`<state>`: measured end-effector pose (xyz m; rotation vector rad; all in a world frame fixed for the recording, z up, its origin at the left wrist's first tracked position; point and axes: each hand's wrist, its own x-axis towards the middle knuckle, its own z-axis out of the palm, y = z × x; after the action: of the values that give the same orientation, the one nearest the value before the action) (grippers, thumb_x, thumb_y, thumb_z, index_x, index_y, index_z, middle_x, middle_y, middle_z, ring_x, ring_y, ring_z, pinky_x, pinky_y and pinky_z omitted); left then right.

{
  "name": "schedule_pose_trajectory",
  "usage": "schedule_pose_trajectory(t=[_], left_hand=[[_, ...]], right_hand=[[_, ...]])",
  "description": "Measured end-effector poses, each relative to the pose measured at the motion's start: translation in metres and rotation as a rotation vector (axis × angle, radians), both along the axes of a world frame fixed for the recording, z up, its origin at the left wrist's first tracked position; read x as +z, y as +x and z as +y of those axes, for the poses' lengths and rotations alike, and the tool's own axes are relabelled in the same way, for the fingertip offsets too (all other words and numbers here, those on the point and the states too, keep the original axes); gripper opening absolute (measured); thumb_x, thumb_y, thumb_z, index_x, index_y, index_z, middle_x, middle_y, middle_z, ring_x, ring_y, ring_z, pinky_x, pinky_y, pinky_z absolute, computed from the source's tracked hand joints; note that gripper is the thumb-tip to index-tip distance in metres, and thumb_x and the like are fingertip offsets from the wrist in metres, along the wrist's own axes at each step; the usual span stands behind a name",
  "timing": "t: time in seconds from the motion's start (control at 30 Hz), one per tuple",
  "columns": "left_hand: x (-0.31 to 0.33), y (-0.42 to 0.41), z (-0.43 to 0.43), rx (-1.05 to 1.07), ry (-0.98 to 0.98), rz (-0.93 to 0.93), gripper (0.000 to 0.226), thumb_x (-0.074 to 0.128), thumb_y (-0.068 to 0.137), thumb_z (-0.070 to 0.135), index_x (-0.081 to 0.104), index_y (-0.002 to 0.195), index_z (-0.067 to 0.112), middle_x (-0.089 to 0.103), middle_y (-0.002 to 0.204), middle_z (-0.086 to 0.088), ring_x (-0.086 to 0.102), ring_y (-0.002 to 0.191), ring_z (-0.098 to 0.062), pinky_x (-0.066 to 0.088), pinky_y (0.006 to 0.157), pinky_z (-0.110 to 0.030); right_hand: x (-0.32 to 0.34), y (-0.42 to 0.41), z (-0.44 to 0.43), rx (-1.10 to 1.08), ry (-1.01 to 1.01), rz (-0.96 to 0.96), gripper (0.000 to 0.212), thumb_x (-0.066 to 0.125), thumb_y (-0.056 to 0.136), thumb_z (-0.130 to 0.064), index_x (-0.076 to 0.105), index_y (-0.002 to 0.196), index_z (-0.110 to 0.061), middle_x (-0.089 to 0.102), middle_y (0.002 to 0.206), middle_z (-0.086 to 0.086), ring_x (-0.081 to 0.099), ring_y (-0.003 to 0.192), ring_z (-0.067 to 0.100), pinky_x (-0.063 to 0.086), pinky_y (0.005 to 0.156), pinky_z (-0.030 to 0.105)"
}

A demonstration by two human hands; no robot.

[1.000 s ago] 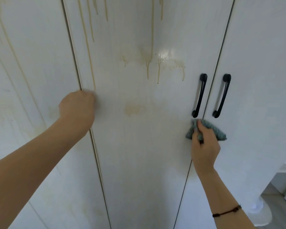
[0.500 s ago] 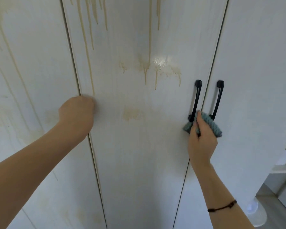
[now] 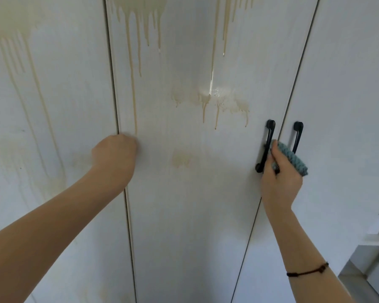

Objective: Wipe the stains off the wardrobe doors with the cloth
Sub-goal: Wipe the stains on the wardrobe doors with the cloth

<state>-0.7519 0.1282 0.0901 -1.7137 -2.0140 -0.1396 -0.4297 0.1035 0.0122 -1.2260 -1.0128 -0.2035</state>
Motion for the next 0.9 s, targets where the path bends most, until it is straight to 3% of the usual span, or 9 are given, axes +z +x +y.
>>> schedule_pose_trajectory(t=[0.1, 0.2, 0.3, 0.37, 0.47, 0.57, 0.67, 0.8, 0.9], left_hand=[[-0.002, 0.0, 0.001, 0.015, 0.005, -0.004, 0.03, 0.058, 0.083, -0.008, 0.065, 0.11, 0.005, 0.066, 0.104, -0.01, 0.067, 0.099, -0.029, 0.044, 0.063, -0.032], [-0.002, 0.001, 0.002, 0.024, 0.013, -0.013, 0.03, 0.058, 0.083, -0.007, 0.065, 0.108, 0.007, 0.066, 0.101, -0.009, 0.068, 0.097, -0.029, 0.044, 0.063, -0.032], [-0.002, -0.001, 0.003, 0.031, 0.007, -0.007, 0.03, 0.06, 0.082, -0.006, 0.067, 0.107, 0.009, 0.066, 0.1, -0.007, 0.068, 0.096, -0.028, 0.043, 0.062, -0.031], [-0.002, 0.0, 0.002, 0.035, -0.002, -0.003, 0.03, 0.06, 0.082, -0.006, 0.067, 0.107, 0.009, 0.066, 0.1, -0.008, 0.068, 0.096, -0.028, 0.043, 0.062, -0.031], [0.0, 0.005, 0.001, 0.043, 0.001, -0.026, 0.03, 0.059, 0.082, -0.008, 0.066, 0.107, 0.006, 0.066, 0.102, -0.009, 0.068, 0.098, -0.029, 0.043, 0.063, -0.032], [0.003, 0.008, 0.001, 0.059, -0.005, -0.06, 0.029, 0.061, 0.082, -0.008, 0.066, 0.107, 0.005, 0.066, 0.102, -0.009, 0.067, 0.098, -0.029, 0.044, 0.064, -0.032], [0.004, 0.01, 0.002, 0.07, -0.021, -0.086, 0.029, 0.061, 0.081, -0.01, 0.065, 0.107, 0.004, 0.064, 0.1, -0.011, 0.067, 0.099, -0.03, 0.046, 0.065, -0.032], [0.006, 0.013, 0.001, 0.061, -0.014, -0.092, 0.027, 0.061, 0.081, -0.011, 0.065, 0.104, 0.003, 0.061, 0.093, -0.011, 0.067, 0.095, -0.031, 0.046, 0.065, -0.032], [0.004, 0.013, 0.004, 0.078, -0.016, -0.108, 0.027, 0.06, 0.084, -0.01, 0.063, 0.108, 0.001, 0.065, 0.099, -0.014, 0.067, 0.096, -0.032, 0.045, 0.067, -0.033]], right_hand=[[0.055, 0.0, -0.001, 0.091, 0.033, 0.053, 0.028, 0.058, 0.103, -0.023, 0.067, 0.128, -0.03, 0.063, 0.095, -0.026, 0.056, 0.076, -0.017, 0.041, 0.073, -0.001], [0.082, 0.004, 0.0, 0.159, 0.064, 0.073, 0.026, 0.057, 0.103, -0.022, 0.068, 0.127, -0.026, 0.063, 0.094, -0.026, 0.053, 0.068, -0.009, 0.045, 0.072, 0.006], [0.063, 0.0, 0.0, 0.167, 0.075, 0.115, 0.025, 0.058, 0.103, -0.019, 0.07, 0.124, -0.02, 0.065, 0.095, -0.02, 0.055, 0.073, -0.009, 0.05, 0.075, 0.01], [0.038, -0.005, -0.003, 0.184, 0.094, 0.183, 0.022, 0.059, 0.102, -0.016, 0.072, 0.12, -0.012, 0.064, 0.088, -0.014, 0.056, 0.072, -0.007, 0.051, 0.069, 0.013], [0.004, -0.007, -0.01, 0.203, 0.106, 0.193, 0.016, 0.06, 0.101, -0.015, 0.072, 0.113, -0.013, 0.064, 0.082, -0.018, 0.057, 0.073, -0.002, 0.054, 0.067, 0.021], [-0.009, -0.01, -0.015, 0.165, 0.159, 0.004, 0.016, 0.06, 0.099, -0.013, 0.072, 0.11, -0.013, 0.065, 0.081, -0.025, 0.058, 0.067, 0.001, 0.051, 0.064, 0.015], [0.001, -0.014, -0.01, 0.069, 0.157, -0.255, 0.024, 0.059, 0.098, -0.014, 0.073, 0.113, -0.002, 0.069, 0.091, -0.008, 0.057, 0.072, 0.001, 0.047, 0.072, 0.007], [0.062, -0.012, -0.003, 0.062, 0.133, -0.139, 0.022, 0.06, 0.099, -0.023, 0.073, 0.114, -0.013, 0.064, 0.081, -0.015, 0.051, 0.062, -0.003, 0.05, 0.07, 0.021], [0.096, -0.023, -0.004, 0.168, 0.16, -0.062, 0.018, 0.058, 0.099, -0.028, 0.071, 0.112, -0.025, 0.062, 0.08, -0.019, 0.052, 0.061, 0.005, 0.05, 0.066, 0.024]])
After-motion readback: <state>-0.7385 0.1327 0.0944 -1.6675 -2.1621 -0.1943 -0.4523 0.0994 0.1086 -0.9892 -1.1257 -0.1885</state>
